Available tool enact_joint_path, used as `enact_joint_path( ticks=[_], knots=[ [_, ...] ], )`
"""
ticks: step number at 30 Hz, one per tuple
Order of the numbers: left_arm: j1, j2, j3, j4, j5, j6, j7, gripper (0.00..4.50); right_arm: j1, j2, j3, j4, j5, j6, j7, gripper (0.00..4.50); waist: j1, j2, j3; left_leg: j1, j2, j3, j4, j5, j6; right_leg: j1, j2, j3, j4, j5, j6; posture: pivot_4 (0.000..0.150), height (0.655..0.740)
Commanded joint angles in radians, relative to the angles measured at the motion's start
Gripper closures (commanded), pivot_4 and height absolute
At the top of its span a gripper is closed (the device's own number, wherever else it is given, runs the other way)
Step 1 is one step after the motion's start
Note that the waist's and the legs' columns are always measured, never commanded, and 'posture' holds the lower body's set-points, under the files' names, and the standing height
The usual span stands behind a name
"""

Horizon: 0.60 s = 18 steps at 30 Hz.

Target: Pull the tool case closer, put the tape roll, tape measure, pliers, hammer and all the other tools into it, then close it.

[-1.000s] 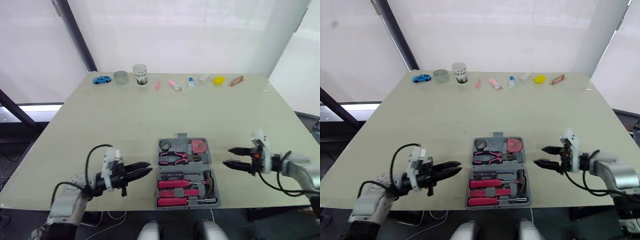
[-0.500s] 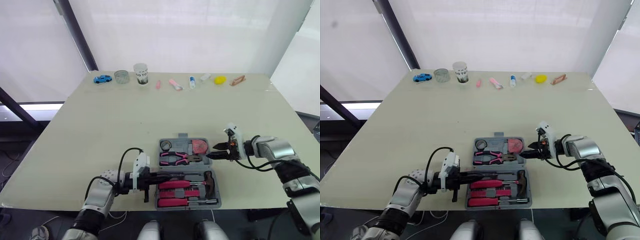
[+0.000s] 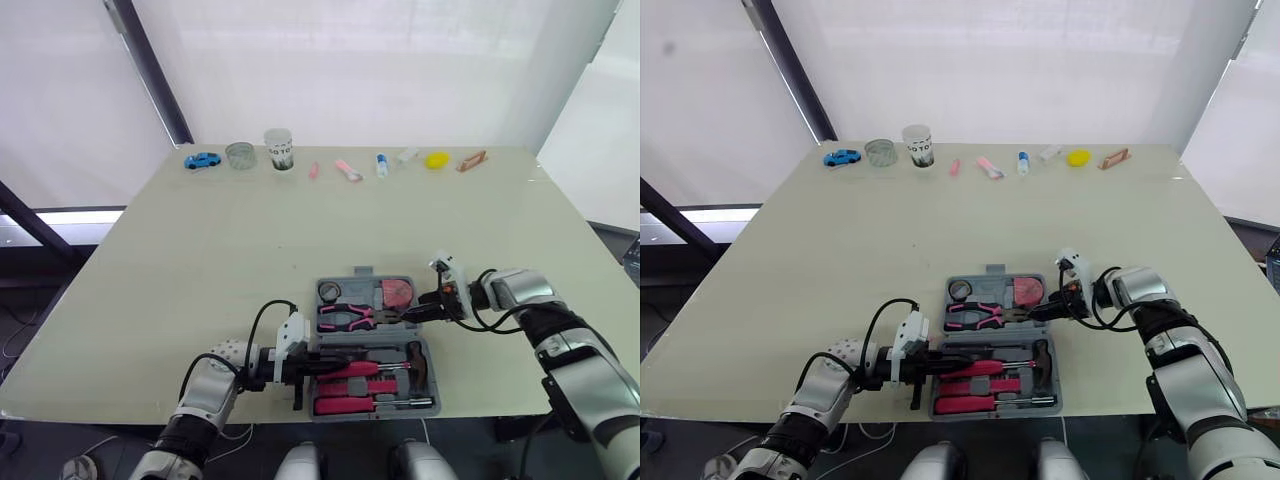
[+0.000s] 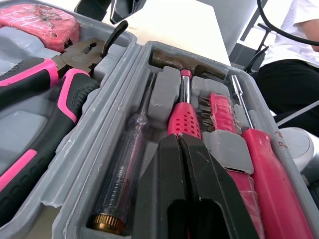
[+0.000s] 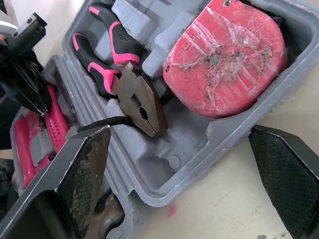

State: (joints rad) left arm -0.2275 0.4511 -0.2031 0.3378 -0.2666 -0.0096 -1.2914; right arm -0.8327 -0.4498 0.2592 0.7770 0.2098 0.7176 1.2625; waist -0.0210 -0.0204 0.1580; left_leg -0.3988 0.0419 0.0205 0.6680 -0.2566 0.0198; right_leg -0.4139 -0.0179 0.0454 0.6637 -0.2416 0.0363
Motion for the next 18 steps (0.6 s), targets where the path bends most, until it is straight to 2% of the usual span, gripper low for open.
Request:
enact_joint_path(
  ticks=[1, 10, 18],
  knots=[
    [0.031, 0.001, -0.035, 0.019, 0.044, 0.012, 0.014, 4.41, -0.013, 0.022, -0.036, -0.031, 0.044, 0.027, 0.059, 0.00, -0.003, 0.000, 0.000, 0.000, 0.000, 0.000, 0.000, 0.000, 0.000, 0.000, 0.000, 0.000, 0.000, 0.000, 0.000, 0.150, 0.7400],
    [0.035, -0.003, -0.051, -0.102, 0.047, 0.076, 0.047, 4.41, 0.038, 0.011, -0.078, -0.140, 0.074, 0.056, 0.094, 0.00, -0.013, 0.001, 0.000, 0.000, 0.000, 0.000, 0.000, 0.000, 0.000, 0.000, 0.000, 0.000, 0.000, 0.000, 0.000, 0.150, 0.7400],
    [0.108, 0.073, 0.024, -0.227, -0.014, 0.107, 0.033, 4.41, 0.090, -0.041, -0.136, -0.297, 0.156, 0.150, 0.100, 0.00, -0.020, 0.002, 0.001, -0.001, 0.000, -0.001, -0.001, 0.000, 0.000, 0.000, 0.000, 0.000, 0.000, 0.000, 0.000, 0.150, 0.7400]
  ],
)
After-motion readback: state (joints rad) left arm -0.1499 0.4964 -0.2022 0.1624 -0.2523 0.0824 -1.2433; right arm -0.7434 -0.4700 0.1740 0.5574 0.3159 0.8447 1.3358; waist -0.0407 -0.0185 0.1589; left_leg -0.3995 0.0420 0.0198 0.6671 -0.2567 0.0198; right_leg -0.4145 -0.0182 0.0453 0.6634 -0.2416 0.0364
